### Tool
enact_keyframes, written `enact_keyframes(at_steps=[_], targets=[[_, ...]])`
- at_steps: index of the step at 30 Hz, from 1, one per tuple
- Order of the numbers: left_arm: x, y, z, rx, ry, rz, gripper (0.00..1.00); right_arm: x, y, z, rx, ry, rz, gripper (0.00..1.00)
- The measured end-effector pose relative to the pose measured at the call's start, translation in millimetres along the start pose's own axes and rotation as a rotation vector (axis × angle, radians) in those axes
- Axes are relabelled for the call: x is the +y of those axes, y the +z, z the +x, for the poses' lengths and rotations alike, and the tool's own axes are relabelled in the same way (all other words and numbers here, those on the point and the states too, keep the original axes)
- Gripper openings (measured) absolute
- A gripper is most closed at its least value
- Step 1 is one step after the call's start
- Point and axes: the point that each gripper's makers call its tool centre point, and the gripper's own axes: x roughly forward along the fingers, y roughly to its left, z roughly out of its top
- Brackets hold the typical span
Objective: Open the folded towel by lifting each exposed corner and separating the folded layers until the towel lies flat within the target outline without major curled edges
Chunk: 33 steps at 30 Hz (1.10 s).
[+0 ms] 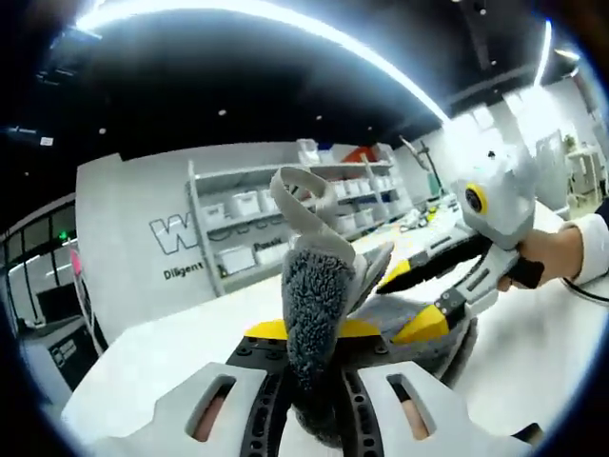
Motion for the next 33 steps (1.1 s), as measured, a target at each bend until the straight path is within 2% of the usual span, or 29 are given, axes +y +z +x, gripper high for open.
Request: enact_keyframes(at_steps=[1,3,8,17,24,33], targets=[[1.0,-1.3,-1,0.005,0.004,0.013,0.12,4,-3.2,0,0.020,0.013,-0.031,0.39],[3.1,-3.2,-1,0.008,0.010,0.020,0.12,3,-4.5,0,0.031,-0.009,-0.103,0.39],[9.9,-8.7,-2,0.023,0.033,0.039,0.13,9,-12.6,1,0.072,0.001,-0.182,0.34],[20.5,-14.7,-5,0.049,0.069,0.093,0.18,24,-20.5,2,0.108,0.047,-0.200,0.23],[25.5,-17.6,-9,0.065,0.067,0.095,0.20,31,-31.0,3,0.138,0.082,-0.200,0.12],[26.6,-26.3,-20,0.116,0.042,0.096,0.20,28,-36.4,4,0.142,0.090,-0.154,0.09]])
